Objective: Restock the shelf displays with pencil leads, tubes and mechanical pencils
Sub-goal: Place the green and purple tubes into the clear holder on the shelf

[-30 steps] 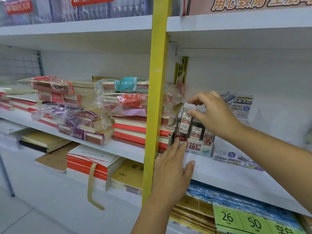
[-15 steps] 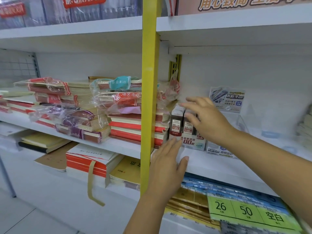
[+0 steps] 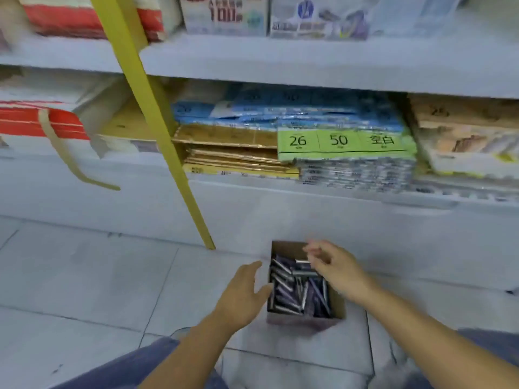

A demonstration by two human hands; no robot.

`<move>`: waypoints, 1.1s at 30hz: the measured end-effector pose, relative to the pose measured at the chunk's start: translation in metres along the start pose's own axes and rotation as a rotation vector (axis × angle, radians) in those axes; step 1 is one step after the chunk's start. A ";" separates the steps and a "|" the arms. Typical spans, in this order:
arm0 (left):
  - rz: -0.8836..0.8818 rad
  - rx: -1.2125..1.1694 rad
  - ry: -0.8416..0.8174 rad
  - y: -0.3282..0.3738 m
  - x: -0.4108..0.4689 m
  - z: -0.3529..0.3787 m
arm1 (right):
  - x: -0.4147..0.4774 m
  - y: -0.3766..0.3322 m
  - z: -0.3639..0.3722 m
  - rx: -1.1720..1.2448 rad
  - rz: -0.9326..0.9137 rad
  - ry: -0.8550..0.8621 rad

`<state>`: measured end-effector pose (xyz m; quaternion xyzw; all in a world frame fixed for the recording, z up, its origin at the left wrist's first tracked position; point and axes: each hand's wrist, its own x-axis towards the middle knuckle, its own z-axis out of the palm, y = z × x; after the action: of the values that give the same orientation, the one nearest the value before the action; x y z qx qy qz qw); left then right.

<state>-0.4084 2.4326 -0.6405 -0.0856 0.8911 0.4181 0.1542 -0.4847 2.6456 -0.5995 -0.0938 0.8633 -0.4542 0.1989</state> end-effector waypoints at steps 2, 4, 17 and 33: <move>-0.128 -0.078 -0.083 -0.019 0.003 0.029 | 0.007 0.046 0.021 0.002 0.166 -0.074; -0.212 -0.133 -0.130 -0.031 0.008 0.047 | 0.016 0.074 0.038 -0.003 0.294 -0.152; -0.250 -0.306 -0.180 -0.055 0.026 0.065 | 0.072 0.132 0.103 -0.155 0.343 -0.057; -0.206 -0.324 -0.176 -0.060 0.024 0.066 | 0.085 0.133 0.125 -0.077 0.416 -0.049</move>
<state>-0.4006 2.4448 -0.7315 -0.1630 0.7819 0.5437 0.2578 -0.5048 2.5987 -0.7943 0.0677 0.8758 -0.3676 0.3056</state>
